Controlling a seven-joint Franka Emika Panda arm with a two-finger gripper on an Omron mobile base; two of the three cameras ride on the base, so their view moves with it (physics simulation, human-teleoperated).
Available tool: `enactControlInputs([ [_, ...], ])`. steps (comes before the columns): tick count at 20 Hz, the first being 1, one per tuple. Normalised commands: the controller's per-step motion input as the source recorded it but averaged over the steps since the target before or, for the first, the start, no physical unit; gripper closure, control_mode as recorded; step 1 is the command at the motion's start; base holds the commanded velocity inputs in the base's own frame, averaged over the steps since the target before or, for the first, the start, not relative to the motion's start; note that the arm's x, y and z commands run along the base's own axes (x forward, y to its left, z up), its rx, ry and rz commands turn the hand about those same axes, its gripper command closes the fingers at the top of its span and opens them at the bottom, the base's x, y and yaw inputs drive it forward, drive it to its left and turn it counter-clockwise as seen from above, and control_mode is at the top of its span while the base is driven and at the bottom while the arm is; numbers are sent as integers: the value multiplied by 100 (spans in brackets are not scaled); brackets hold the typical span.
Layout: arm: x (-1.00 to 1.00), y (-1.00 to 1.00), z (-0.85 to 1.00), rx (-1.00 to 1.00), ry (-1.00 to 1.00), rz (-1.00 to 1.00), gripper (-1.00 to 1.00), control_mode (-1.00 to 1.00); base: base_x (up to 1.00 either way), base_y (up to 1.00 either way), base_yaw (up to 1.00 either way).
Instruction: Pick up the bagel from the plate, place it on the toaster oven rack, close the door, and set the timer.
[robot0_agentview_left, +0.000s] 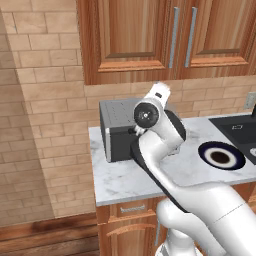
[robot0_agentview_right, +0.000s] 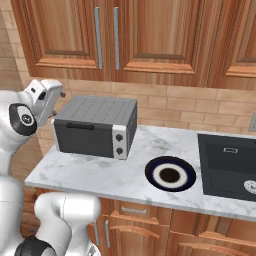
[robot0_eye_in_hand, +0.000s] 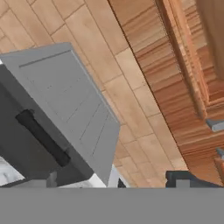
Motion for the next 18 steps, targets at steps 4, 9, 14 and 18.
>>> enactControlInputs([
  [4,0,-56,-42,51,1,-15,-100,-100,0,0,0],
  [9,0,-43,-50,43,0,-8,-100,-100,0,0,0],
  [14,-2,-32,-48,33,-4,-4,-100,-100,0,0,0],
  [18,-7,-28,-37,25,-10,-7,-100,-100,0,0,0],
])
